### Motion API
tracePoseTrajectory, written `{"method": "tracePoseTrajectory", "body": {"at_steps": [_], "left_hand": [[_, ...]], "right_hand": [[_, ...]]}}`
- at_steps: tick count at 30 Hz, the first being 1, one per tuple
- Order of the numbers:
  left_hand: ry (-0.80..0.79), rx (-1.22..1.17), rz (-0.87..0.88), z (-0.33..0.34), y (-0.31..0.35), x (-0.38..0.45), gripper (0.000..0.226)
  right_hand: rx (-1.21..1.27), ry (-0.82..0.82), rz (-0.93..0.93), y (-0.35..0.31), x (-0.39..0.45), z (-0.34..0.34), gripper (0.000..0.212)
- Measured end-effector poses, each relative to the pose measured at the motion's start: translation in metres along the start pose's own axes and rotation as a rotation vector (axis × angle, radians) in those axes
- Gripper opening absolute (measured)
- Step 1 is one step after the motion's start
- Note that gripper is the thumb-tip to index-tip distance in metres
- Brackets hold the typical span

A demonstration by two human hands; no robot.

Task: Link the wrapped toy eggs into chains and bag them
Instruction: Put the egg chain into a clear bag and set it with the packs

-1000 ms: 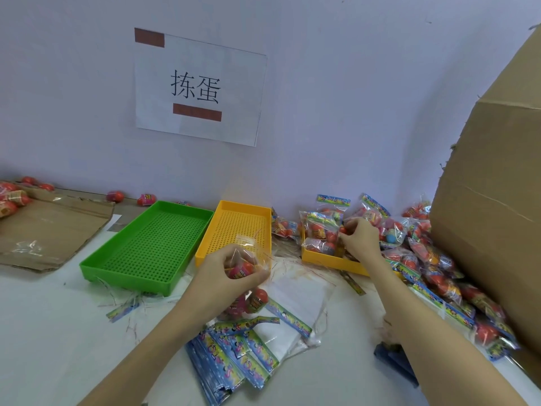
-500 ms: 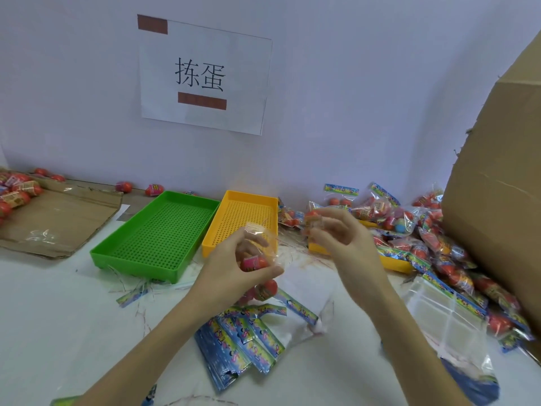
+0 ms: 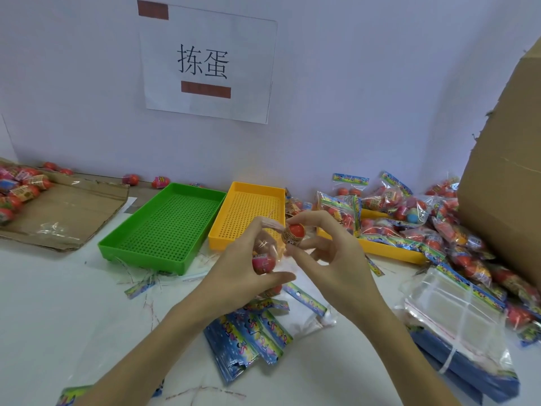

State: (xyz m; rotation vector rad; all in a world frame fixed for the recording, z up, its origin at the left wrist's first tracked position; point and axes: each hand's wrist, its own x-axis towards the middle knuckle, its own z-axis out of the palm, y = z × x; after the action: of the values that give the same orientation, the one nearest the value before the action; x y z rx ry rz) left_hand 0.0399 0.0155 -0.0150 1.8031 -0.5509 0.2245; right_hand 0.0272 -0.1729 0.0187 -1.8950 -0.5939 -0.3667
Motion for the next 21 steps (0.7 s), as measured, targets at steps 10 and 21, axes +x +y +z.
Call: {"method": "tracePoseTrajectory", "body": {"at_steps": [10, 21], "left_hand": [[-0.055, -0.041, -0.005, 0.0002, -0.0015, 0.0002, 0.061], [-0.029, -0.264, -0.181, -0.0028, 0.0046, -0.0005, 0.026]], "right_hand": [[-0.012, -0.183, -0.018, 0.0012, -0.0064, -0.0095, 0.031], [-0.251, -0.097, -0.081, 0.0084, -0.0073, -0.0074, 0.032]]}}
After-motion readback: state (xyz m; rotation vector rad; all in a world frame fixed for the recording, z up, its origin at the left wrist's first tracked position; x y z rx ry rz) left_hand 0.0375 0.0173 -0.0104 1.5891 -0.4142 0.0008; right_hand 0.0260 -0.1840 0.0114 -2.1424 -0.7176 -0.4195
